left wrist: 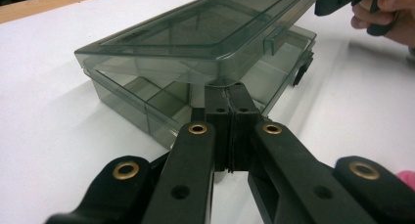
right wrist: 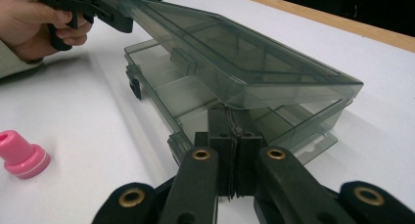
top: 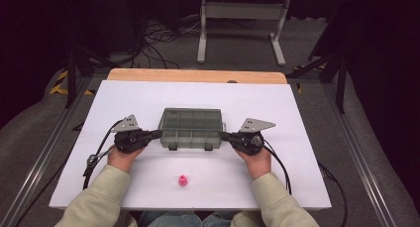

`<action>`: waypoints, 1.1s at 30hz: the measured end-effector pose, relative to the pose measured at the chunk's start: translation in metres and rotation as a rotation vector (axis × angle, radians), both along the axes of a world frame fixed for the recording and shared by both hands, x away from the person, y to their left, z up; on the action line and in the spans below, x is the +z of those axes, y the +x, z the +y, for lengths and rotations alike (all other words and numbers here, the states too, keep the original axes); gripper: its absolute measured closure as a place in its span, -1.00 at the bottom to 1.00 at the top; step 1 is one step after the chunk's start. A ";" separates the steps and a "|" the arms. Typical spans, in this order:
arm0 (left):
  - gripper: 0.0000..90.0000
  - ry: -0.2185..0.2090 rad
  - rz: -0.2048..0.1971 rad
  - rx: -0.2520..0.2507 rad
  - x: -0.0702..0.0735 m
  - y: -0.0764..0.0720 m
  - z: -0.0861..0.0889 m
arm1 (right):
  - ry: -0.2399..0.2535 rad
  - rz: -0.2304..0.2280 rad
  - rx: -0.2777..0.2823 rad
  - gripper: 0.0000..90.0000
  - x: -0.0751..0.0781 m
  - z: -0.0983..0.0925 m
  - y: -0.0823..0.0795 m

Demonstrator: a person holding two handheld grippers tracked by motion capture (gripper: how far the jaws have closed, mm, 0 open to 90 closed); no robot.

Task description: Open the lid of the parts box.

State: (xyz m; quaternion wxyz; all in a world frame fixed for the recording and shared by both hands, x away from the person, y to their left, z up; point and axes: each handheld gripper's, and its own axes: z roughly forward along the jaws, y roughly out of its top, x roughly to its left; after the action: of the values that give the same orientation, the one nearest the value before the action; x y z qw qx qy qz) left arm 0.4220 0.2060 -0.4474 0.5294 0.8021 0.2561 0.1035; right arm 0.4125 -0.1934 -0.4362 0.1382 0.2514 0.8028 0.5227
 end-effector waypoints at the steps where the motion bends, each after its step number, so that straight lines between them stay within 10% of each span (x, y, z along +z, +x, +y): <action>1: 1.00 -0.006 -0.003 0.003 0.000 0.000 0.000 | 0.002 -0.002 -0.002 0.98 0.000 0.000 0.000; 25: 1.00 -0.031 -0.004 0.023 0.002 -0.001 0.000 | -0.009 0.006 -0.012 0.95 -0.001 0.001 0.000; 33: 1.00 -0.037 -0.007 0.022 0.002 0.000 -0.001 | -0.068 0.046 -0.057 0.47 -0.001 -0.003 0.001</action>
State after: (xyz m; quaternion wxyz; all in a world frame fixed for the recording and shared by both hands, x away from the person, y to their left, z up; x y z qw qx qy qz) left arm 0.4218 0.2055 -0.4456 0.5440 0.7889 0.2647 0.1074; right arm 0.4139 -0.1962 -0.4368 0.1428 0.2814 0.8156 0.4851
